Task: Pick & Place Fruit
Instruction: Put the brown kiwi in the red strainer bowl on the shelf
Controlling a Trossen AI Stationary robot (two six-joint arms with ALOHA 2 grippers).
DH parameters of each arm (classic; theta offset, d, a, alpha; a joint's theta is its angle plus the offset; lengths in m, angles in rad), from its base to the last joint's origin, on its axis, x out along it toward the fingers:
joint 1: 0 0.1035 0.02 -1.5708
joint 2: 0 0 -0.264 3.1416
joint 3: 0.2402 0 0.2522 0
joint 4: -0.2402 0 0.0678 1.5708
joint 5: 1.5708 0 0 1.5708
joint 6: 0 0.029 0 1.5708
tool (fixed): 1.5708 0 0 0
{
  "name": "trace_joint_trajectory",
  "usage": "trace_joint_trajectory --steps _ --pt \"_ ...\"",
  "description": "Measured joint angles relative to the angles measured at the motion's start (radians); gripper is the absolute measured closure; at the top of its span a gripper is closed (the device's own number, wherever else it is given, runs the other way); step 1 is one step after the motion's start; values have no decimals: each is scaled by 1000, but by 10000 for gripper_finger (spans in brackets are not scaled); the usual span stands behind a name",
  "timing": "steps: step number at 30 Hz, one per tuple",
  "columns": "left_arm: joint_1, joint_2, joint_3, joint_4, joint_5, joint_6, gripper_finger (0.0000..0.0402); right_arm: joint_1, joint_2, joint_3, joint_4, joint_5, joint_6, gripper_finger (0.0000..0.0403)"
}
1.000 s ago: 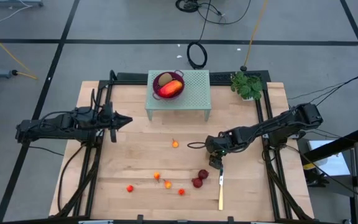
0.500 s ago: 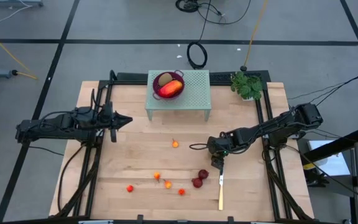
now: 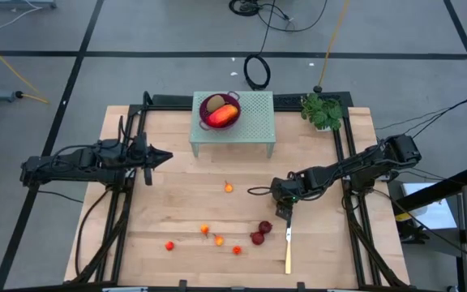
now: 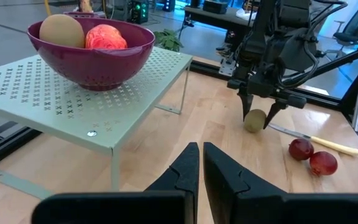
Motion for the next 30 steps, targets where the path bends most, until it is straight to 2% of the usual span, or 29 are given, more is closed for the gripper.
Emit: trace_joint_trajectory --steps 6,12,20,30 --pt "0 0 0 0 0 0 380 -3 -3 39 -1 23 37 185" --pt "0 0 0 0 0 0 380 -4 -3 179 1 31 -34 189" --pt "0 0 0 0 0 0 380 -31 -4 374 12 179 -133 189" --pt "0 0 0 0 0 23 380 -115 -4 394 392 235 -304 188"
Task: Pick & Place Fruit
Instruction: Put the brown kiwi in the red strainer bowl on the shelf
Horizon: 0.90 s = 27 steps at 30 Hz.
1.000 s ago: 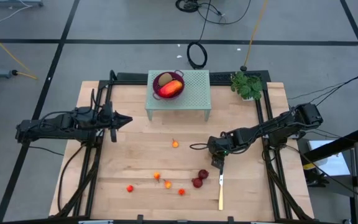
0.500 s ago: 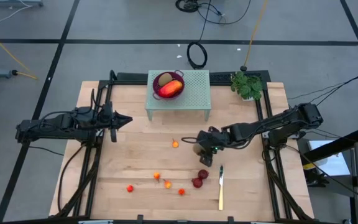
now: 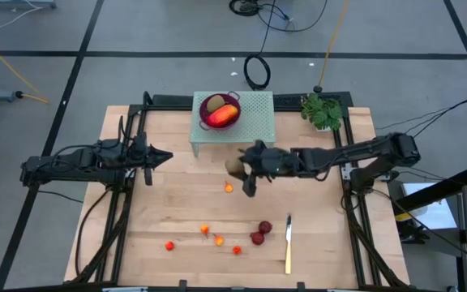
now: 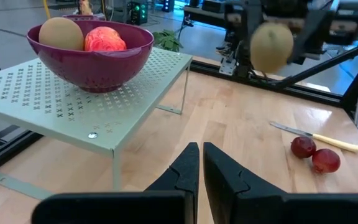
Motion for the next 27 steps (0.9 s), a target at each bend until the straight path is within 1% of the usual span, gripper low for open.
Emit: trace_joint_trajectory --steps 9,12,15,23,27 --pt "0 0 0 0 0 3 380 -153 0 0 268 -10 -164 188" --pt "0 0 0 0 0 -4 380 -211 0 0 343 -67 -202 186" --pt "0 0 0 0 0 -5 380 -268 0 12 396 -130 -203 185" --pt "0 0 0 0 0 -5 380 -368 10 140 298 -221 -260 184" --pt "0 0 0 0 0 -5 380 -389 57 226 204 -222 -299 184"
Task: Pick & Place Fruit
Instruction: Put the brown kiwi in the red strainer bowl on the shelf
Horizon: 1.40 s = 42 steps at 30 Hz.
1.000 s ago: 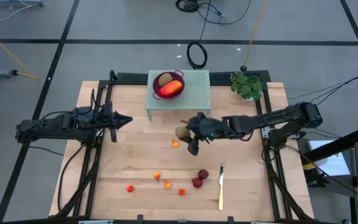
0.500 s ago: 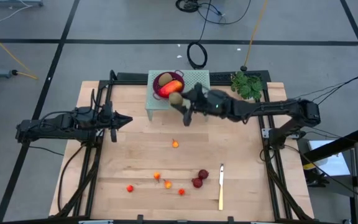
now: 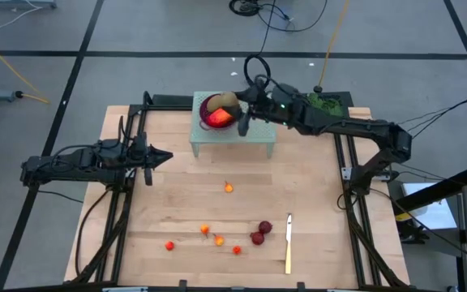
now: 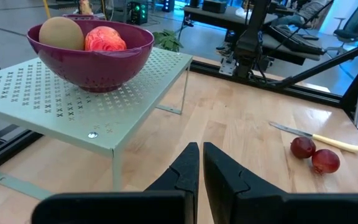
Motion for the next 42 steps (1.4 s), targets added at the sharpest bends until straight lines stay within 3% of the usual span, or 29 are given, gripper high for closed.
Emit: trace_joint_trajectory --steps 16,24,42 --pt "0 0 0 0 -1 -1 380 -18 263 338 -238 -24 -204 184" --pt "0 0 0 0 -1 -1 380 -23 324 355 -235 -23 -204 183" --pt "0 0 0 0 -26 -5 380 -67 349 355 -302 -78 -396 183"
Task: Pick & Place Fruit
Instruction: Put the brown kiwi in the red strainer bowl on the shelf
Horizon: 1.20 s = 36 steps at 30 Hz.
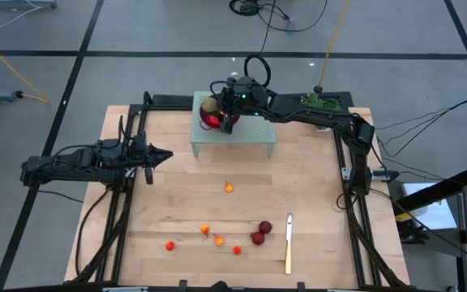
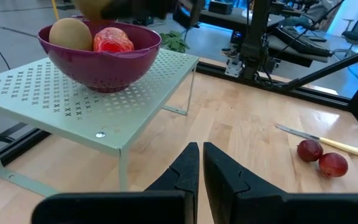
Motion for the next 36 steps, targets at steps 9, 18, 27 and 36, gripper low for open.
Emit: trace_joint_trajectory --steps 9,18,27,36 --pt "0 0 0 0 0 -13 380 1 24 -1 39 31 -91 183" --pt "0 0 0 0 0 -19 380 1 24 0 34 31 -31 153" --pt "0 0 0 0 0 -19 380 1 24 0 18 31 -1 131" --pt "0 0 0 0 0 -19 380 1 21 0 18 34 -3 117"
